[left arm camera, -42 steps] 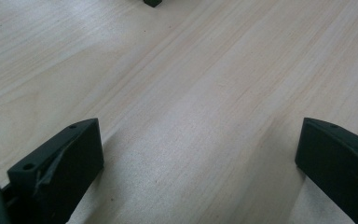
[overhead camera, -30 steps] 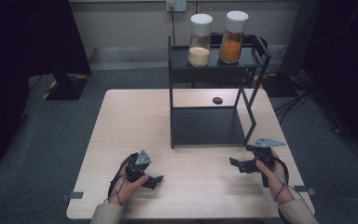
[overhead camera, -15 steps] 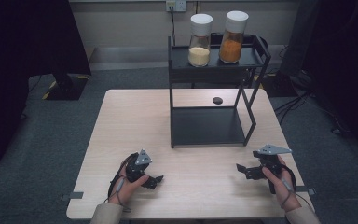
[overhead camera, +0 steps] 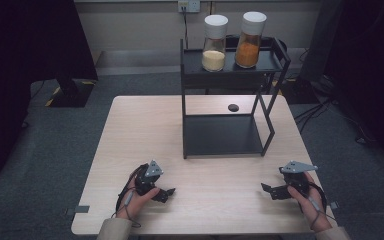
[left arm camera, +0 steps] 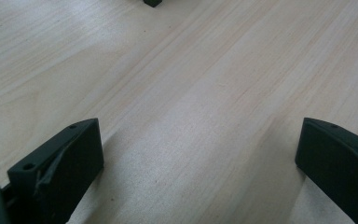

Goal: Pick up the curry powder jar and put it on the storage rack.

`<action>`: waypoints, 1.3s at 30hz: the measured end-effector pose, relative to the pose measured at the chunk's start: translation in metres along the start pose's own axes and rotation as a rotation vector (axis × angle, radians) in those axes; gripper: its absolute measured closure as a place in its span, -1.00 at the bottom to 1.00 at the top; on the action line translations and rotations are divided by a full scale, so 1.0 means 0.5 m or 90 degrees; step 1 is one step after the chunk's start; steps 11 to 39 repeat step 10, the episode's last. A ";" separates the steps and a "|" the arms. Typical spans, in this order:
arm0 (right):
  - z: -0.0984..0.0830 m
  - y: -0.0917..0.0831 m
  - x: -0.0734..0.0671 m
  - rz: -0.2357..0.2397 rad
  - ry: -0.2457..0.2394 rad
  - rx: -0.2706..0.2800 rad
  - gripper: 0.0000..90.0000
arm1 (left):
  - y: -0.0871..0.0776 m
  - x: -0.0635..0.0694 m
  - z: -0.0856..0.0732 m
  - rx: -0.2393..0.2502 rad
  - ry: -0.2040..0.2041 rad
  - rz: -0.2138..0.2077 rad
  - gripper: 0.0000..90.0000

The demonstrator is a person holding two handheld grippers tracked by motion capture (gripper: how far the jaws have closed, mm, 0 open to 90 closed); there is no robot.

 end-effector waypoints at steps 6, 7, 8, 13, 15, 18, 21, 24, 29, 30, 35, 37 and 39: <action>-0.010 -0.011 0.003 -0.005 -0.017 -0.020 -0.97 | 0.000 0.000 0.000 0.000 0.000 0.001 -1.00; -0.012 -0.014 0.003 -0.007 -0.022 -0.023 -0.97 | 0.000 0.000 0.000 0.000 0.001 0.001 -1.00; -0.013 -0.015 0.003 -0.007 -0.024 -0.026 -0.97 | 0.000 0.000 0.000 0.000 0.000 0.001 -1.00; -0.013 -0.017 0.004 -0.005 -0.028 -0.032 -0.97 | 0.000 0.001 0.000 0.000 0.001 0.001 -1.00; -0.013 -0.017 0.004 -0.005 -0.028 -0.032 -0.97 | 0.000 0.001 0.000 0.000 0.001 0.001 -1.00; -0.013 -0.017 0.004 -0.005 -0.028 -0.032 -0.97 | 0.000 0.001 0.000 0.000 0.001 0.001 -1.00; -0.013 -0.017 0.004 -0.005 -0.028 -0.032 -0.97 | 0.000 0.001 0.000 0.000 0.001 0.001 -1.00; -0.013 -0.017 0.004 -0.005 -0.028 -0.032 -0.97 | 0.000 0.001 0.000 0.000 0.001 0.001 -1.00; -0.013 -0.017 0.004 -0.005 -0.028 -0.032 -0.97 | 0.000 0.001 0.000 0.000 0.001 0.001 -1.00; -0.013 -0.017 0.004 -0.005 -0.028 -0.032 -0.97 | 0.000 0.001 0.000 0.000 0.001 0.001 -1.00; -0.013 -0.017 0.004 -0.005 -0.028 -0.032 -0.97 | 0.000 0.001 0.000 0.000 0.001 0.001 -1.00; -0.013 -0.017 0.004 -0.005 -0.028 -0.032 -0.97 | 0.000 0.001 0.000 0.000 0.001 0.001 -1.00; -0.013 -0.017 0.004 -0.005 -0.028 -0.032 -0.97 | 0.000 0.001 0.000 0.000 0.001 0.001 -1.00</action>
Point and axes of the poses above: each handheld gripper's, and its own axes: y roughly forward along the jaws, z roughly out of its top, x roughly to its right, the point moved 4 cm from there along y, roughly forward along the jaws, and after that the axes turned 7 degrees about x, right-handed, at the moved point
